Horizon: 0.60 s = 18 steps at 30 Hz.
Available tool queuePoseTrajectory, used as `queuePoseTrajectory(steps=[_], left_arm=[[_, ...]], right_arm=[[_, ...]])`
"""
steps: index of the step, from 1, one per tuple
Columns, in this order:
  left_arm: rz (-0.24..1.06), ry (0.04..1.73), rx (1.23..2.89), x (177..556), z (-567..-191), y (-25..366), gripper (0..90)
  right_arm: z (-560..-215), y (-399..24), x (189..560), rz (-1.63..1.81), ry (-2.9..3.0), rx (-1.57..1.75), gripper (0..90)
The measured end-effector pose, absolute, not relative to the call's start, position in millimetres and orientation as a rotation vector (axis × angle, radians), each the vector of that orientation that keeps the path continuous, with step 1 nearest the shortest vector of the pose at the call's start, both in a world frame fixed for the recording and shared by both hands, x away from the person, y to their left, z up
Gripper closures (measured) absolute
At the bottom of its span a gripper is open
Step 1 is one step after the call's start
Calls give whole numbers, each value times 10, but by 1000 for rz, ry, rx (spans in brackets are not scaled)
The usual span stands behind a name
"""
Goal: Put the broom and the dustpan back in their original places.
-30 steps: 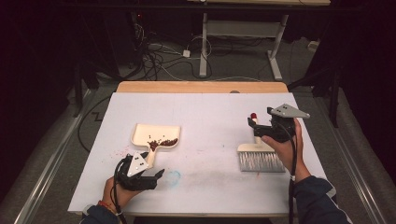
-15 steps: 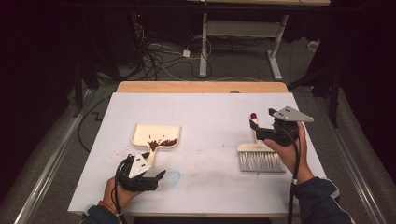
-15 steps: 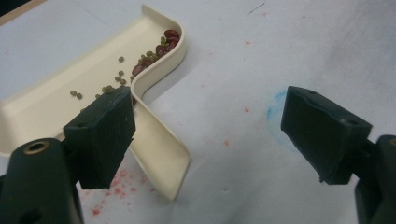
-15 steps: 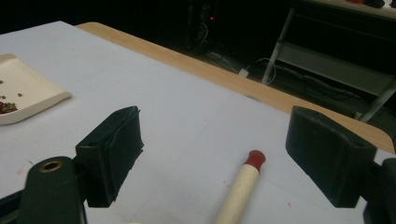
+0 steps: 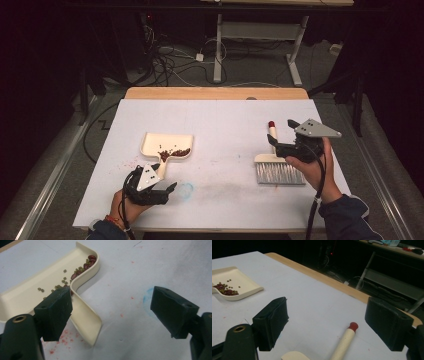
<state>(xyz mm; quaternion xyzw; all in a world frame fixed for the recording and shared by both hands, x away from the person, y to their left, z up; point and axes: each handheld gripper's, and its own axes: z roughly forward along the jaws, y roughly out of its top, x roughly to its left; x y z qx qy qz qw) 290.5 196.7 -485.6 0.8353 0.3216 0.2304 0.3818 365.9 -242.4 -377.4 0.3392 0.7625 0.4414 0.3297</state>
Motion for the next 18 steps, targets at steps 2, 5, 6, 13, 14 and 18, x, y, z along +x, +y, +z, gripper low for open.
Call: queuePoseTrajectory(steps=[2, 5, 6, 13, 14, 18], left_arm=[[587, 819, 2132, 2904, -4855, 1967, 176], [589, 817, 2134, 2902, -4854, 1965, 176], [595, 815, 2131, 2898, -4853, 1965, 176], [597, 826, 2123, 2901, -4850, 1996, 176], [597, 826, 2121, 2900, -4850, 1997, 176], [593, 818, 2124, 2896, -4849, 1987, 176]], right_arm=[[-3773, -2415, 3619, 1153, 1994, 878, 189], [-3778, -2404, 3578, 1152, 1999, 864, 189], [-3781, -2401, 3568, 1159, 1999, 857, 189], [-3811, -2377, 3480, 1146, 2006, 832, 189], [-3819, -2378, 3471, 1144, 2005, 823, 189], [-3857, -2376, 3431, 1139, 2008, 802, 189]])
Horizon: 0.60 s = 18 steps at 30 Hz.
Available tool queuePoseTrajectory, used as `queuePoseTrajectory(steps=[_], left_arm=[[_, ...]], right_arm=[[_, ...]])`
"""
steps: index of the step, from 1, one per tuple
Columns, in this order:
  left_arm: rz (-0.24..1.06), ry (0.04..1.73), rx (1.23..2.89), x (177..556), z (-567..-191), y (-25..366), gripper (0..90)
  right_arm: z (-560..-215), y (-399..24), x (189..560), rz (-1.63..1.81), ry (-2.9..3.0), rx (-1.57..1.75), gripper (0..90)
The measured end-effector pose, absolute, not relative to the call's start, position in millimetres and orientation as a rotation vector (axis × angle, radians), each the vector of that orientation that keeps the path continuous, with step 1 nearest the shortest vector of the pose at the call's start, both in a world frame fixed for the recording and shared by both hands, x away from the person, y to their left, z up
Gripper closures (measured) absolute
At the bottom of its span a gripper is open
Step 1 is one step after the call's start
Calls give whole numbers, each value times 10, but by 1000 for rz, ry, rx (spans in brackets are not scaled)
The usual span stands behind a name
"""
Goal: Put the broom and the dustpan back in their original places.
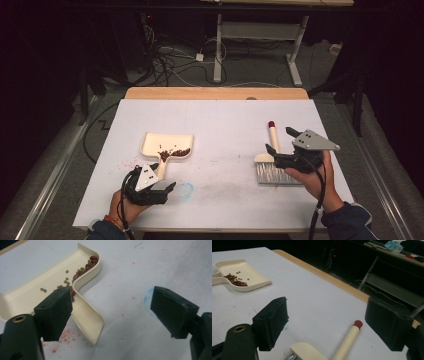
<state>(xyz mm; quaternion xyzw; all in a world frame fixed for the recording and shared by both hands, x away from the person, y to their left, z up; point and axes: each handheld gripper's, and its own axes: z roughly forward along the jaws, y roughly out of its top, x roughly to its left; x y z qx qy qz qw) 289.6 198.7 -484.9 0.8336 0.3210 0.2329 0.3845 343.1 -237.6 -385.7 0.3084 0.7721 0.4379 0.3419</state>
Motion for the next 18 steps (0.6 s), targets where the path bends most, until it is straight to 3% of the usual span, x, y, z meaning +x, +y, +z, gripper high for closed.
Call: queuePoseTrajectory(steps=[18], left_arm=[[586, 811, 2133, 2896, -4855, 1970, 176]], right_arm=[[-4031, -2492, 3310, 1176, 2009, 773, 190]])
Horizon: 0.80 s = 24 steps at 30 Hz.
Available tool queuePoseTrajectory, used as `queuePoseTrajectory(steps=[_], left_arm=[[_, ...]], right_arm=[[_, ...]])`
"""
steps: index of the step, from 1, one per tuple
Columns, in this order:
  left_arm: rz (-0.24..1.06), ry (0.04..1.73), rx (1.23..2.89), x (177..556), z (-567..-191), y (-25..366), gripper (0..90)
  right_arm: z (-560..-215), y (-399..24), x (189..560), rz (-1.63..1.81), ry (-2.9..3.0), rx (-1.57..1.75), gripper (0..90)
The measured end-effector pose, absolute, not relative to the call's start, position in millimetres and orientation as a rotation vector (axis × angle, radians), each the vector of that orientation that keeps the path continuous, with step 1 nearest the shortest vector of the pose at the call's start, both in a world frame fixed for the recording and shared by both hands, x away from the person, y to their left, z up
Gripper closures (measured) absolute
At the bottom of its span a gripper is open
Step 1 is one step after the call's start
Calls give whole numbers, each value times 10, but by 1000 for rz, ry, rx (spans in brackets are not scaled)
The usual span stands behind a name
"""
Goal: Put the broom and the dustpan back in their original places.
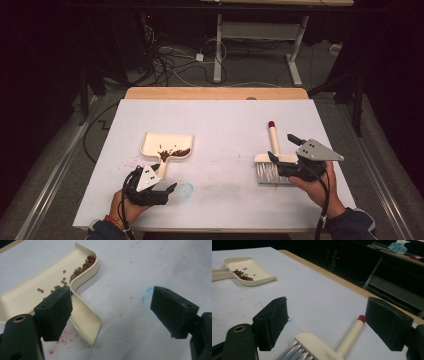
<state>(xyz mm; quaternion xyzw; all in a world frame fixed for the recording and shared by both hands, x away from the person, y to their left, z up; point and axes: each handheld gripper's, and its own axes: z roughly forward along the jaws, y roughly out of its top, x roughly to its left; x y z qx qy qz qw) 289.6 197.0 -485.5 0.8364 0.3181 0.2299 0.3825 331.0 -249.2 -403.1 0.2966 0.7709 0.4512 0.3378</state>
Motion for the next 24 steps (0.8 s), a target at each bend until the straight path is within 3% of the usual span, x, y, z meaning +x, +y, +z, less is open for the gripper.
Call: queuePoseTrajectory(steps=[24], left_arm=[[582, 814, 2113, 2932, -4833, 1963, 176]], right_arm=[[-4444, -2783, 3084, 1116, 2060, 838, 195]])
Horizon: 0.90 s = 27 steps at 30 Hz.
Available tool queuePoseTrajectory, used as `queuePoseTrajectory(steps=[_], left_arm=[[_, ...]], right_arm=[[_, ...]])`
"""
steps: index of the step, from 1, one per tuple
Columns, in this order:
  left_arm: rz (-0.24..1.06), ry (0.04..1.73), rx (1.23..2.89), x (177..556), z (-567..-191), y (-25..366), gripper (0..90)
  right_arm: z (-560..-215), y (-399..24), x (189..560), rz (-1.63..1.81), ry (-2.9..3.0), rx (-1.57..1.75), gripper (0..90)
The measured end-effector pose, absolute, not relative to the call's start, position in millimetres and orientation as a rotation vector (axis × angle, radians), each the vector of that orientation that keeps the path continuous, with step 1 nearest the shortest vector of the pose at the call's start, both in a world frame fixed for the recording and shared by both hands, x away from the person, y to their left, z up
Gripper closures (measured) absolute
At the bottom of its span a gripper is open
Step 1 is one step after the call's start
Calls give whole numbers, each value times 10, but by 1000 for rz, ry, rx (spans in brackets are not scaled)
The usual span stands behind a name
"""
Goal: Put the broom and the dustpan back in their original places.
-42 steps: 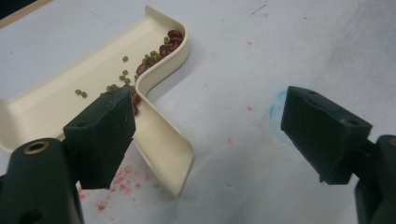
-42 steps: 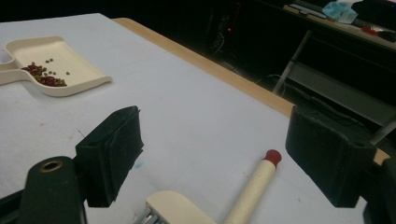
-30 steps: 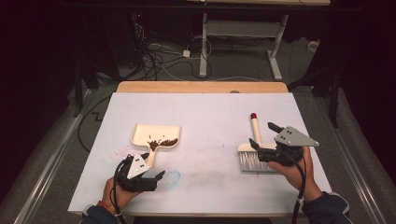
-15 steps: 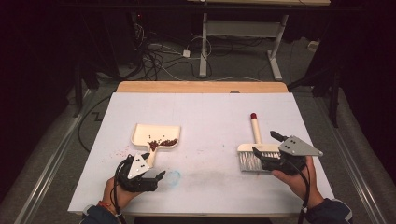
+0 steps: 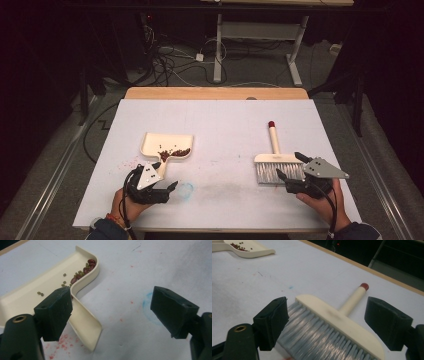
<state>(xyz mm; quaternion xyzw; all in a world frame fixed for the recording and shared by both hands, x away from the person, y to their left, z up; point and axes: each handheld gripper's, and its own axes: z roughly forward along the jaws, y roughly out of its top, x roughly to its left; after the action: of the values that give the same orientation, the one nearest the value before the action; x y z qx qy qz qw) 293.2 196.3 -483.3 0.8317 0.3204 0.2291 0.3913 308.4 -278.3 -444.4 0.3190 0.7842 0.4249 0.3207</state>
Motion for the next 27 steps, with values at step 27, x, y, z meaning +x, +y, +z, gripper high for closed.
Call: queuePoseTrajectory(steps=[27], left_arm=[[604, 793, 2123, 2843, -4812, 1959, 176]], right_arm=[[-4513, -2769, 2965, 1096, 2075, 813, 198]])
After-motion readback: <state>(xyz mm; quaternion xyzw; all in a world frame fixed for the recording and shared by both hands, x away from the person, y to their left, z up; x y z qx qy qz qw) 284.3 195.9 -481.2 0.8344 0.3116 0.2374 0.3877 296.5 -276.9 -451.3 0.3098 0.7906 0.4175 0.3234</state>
